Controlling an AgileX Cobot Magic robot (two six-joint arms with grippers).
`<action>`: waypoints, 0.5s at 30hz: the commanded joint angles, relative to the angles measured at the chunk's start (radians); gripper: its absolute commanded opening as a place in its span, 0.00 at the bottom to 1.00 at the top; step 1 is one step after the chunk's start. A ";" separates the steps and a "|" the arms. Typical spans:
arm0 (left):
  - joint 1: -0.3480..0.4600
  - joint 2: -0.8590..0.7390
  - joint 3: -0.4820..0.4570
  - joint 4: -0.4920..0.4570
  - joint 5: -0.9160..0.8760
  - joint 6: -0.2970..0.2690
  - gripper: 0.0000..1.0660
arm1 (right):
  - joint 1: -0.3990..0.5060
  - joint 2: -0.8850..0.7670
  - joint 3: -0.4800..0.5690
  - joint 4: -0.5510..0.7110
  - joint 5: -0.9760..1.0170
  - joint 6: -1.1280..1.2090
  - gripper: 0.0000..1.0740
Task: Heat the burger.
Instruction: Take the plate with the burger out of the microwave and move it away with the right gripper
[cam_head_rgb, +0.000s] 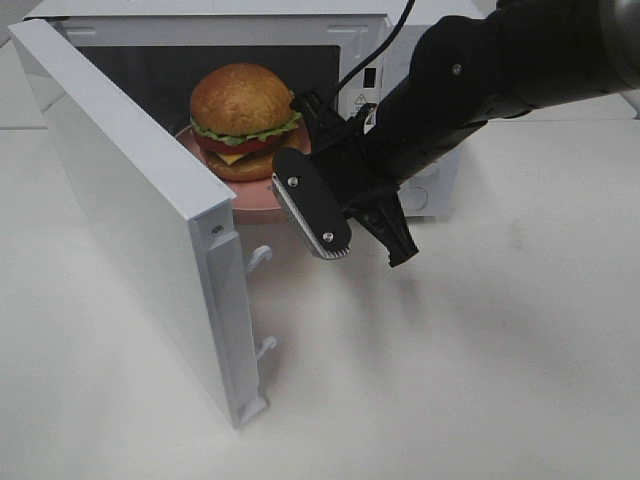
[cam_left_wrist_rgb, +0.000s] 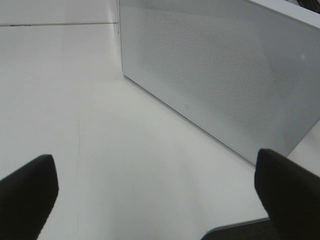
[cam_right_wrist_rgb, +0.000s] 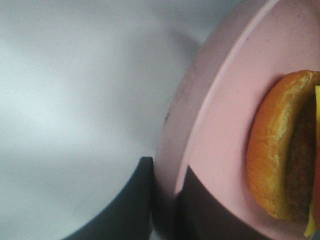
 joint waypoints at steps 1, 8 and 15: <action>0.002 -0.003 0.001 -0.002 -0.006 -0.004 0.94 | -0.008 -0.078 0.049 0.025 -0.064 -0.003 0.00; 0.002 -0.003 0.001 -0.002 -0.006 -0.004 0.94 | -0.005 -0.151 0.133 0.025 -0.063 -0.003 0.00; 0.002 -0.003 0.001 -0.002 -0.006 -0.004 0.94 | -0.005 -0.276 0.249 0.021 -0.037 -0.002 0.00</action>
